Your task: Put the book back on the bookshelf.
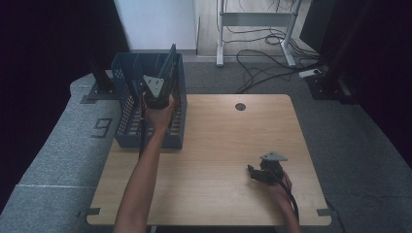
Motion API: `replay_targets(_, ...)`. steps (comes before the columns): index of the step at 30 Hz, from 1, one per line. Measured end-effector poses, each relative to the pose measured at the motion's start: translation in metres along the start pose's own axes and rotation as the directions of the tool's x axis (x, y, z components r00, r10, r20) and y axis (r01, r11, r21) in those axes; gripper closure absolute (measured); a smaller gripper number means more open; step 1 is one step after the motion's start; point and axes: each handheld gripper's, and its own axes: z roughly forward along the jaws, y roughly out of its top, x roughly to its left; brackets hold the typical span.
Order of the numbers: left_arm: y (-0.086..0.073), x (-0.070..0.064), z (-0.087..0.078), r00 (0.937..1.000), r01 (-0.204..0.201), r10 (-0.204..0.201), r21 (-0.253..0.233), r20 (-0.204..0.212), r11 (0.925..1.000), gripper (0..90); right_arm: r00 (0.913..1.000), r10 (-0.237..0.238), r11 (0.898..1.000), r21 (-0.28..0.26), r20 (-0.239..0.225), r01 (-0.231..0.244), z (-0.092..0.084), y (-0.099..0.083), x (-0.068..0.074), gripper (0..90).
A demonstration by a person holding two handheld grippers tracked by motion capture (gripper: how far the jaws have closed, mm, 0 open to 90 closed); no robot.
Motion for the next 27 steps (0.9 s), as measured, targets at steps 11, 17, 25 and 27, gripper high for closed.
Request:
replay_targets(11,-0.019,-0.004,0.007,1.0,-0.004,0.004,0.035,0.002,0.9994,82.3,1.0,-0.003,1.0,-0.001,-0.001,0.003,0.0,0.0,0.0,28.9)
replay_targets(17,-0.022,-0.008,0.007,0.9999,-0.012,0.012,0.024,0.01,0.9996,82.2,1.0,-0.002,1.0,0.0,-0.001,0.002,0.0,0.0,0.0,28.9)
replay_targets(25,-0.026,-0.01,0.003,0.9994,0.001,-0.003,0.035,0.035,0.9994,81.1,1.0,-0.003,1.0,0.001,0.003,0.003,0.0,0.0,0.0,28.9)
replay_targets(27,-0.027,-0.01,0.0,0.9987,0.003,-0.005,0.038,0.051,0.9993,80.2,1.0,-0.003,1.0,0.001,0.004,0.003,0.0,0.0,0.0,28.8)
